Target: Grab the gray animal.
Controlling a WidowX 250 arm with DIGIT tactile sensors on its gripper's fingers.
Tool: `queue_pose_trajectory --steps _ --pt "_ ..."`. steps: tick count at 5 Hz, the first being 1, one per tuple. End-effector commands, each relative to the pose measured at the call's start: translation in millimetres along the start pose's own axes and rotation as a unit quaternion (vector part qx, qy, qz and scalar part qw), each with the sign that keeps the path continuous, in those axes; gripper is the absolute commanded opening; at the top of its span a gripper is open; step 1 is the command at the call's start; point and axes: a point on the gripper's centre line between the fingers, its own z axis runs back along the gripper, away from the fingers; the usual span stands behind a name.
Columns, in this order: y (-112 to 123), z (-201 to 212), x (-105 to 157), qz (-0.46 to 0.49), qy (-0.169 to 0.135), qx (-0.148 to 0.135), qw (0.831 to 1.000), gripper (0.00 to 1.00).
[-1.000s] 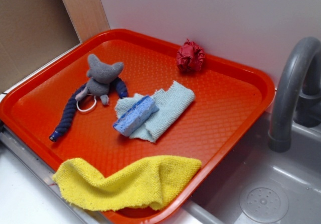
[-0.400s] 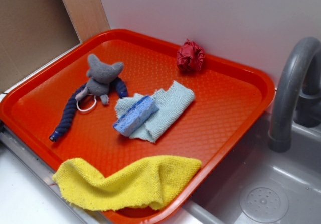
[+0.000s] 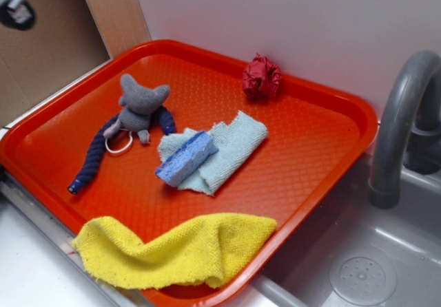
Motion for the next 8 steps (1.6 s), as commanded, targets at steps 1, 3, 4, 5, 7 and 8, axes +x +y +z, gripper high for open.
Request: queue_pose_trajectory --steps 1,3,4,5,7,8 --pt "-29.5 -61.6 27.0 -0.021 -0.006 0.01 1.0 1.0" --pt "-48.5 -116.1 36.4 -0.037 0.022 -0.01 0.999 1.0" --pt "-60.4 -131.2 36.5 -0.057 0.035 -0.027 0.997 1.0" --pt "-64.9 -140.9 36.6 -0.065 0.042 -0.018 0.997 1.0" --pt "-61.5 -122.2 36.0 -0.042 0.03 -0.013 0.999 0.0" --pt "-58.9 -79.1 40.8 -0.014 0.015 -0.001 1.0 0.0"
